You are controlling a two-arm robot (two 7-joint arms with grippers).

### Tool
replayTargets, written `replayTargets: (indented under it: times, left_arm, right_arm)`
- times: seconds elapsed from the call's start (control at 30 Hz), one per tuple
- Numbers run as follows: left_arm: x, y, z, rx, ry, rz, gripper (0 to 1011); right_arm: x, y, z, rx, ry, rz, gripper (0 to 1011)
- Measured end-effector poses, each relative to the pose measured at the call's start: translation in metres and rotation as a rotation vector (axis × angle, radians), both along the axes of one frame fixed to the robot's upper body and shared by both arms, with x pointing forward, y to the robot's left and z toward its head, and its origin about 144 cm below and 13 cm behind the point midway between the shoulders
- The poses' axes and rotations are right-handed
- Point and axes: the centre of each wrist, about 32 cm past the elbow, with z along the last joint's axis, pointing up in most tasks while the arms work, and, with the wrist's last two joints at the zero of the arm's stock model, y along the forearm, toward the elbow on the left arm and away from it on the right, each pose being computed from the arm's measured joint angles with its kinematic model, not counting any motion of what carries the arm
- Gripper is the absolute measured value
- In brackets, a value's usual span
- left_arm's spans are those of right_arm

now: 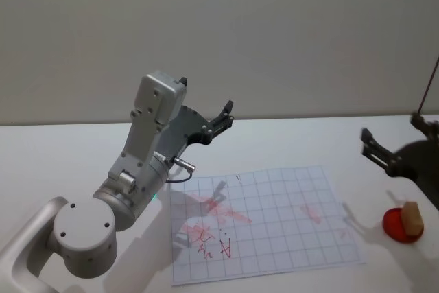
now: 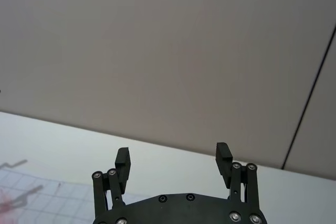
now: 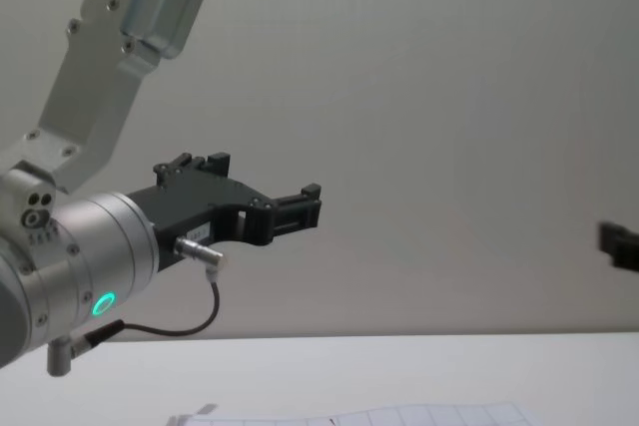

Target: Use the one hand to pick up the stamp and affix it onto the A4 paper.

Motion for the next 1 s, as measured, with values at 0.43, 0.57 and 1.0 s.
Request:
replayTargets:
  times: [0.43,0.57,1.0]
  left_arm:
    - [0.0,0.0,0.0,0.0,0.0,0.0,1001]
    - [0.0,0.0,0.0,0.0,0.0,0.0,1001]
    - [0.0,0.0,0.0,0.0,0.0,0.0,1001]
  right_arm:
    - [-0.025,-0.031,-0.009,-0.057,0.125,-0.071,1001]
    - [-0.028,-0.034,-0.012,-0.063,0.163,-0.08,1001]
    - [-0.036,-0.041,-0.029,-0.062,0.284,-0.117,1001]
